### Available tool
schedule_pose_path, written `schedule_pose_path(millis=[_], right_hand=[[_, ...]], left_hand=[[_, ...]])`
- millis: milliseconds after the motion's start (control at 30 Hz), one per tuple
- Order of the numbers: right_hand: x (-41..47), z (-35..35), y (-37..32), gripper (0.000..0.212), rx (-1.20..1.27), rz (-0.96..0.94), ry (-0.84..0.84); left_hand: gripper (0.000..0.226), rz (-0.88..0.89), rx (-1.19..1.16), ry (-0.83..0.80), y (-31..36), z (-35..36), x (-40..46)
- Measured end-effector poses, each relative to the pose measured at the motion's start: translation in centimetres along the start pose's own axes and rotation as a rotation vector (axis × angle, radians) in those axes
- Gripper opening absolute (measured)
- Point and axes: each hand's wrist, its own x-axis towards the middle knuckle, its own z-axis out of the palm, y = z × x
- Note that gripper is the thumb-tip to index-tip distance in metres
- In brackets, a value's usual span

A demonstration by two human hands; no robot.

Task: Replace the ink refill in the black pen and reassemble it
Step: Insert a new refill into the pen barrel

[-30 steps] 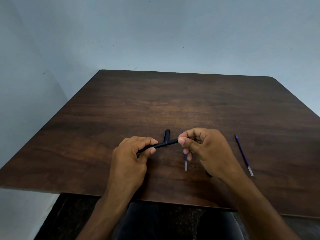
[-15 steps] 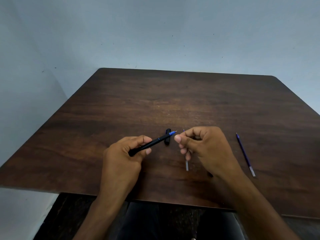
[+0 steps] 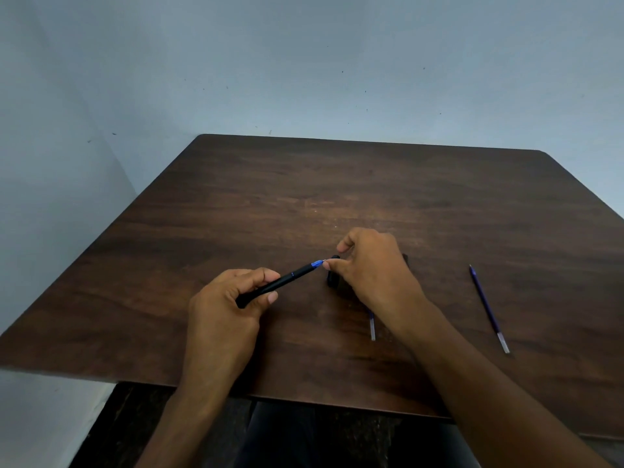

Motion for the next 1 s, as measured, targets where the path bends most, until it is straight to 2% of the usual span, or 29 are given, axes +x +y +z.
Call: schedule_pose_path(millis=[100, 467, 600, 700, 867, 1000], right_hand=[[1.3, 0.8, -0.2, 0.038, -0.058, 0.041, -0.015], [2.8, 0.8, -1.1, 0.022, -0.129, 0.102, -0.148], [1.8, 0.5, 0.0, 0.008, 0.095, 0.057, -0.031], [0.9, 0.1, 1.6, 0.015, 0.329, 0.005, 0.081], [-0.9, -0.7, 3.3, 0.014, 0.712, -0.051, 0.124], [-2.0, -1.0, 3.9, 0.013, 0.819, -0.075, 0.146]], left_hand=[[0.039, -0.003, 0.005, -0.002, -0.1, -0.1, 0.1], [0.038, -0.007, 0.009, -0.02, 0.1, 0.1, 0.0], [0.039, 0.0, -0.003, -0.014, 0.2, 0.1, 0.0], [0.038, 0.0, -0.001, -0.017, 0.2, 0.1, 0.1], [0.037, 0.005, 0.006, -0.037, 0.5, 0.2, 0.2], [0.035, 0.009, 0.005, -0.044, 0.9, 0.5, 0.1]])
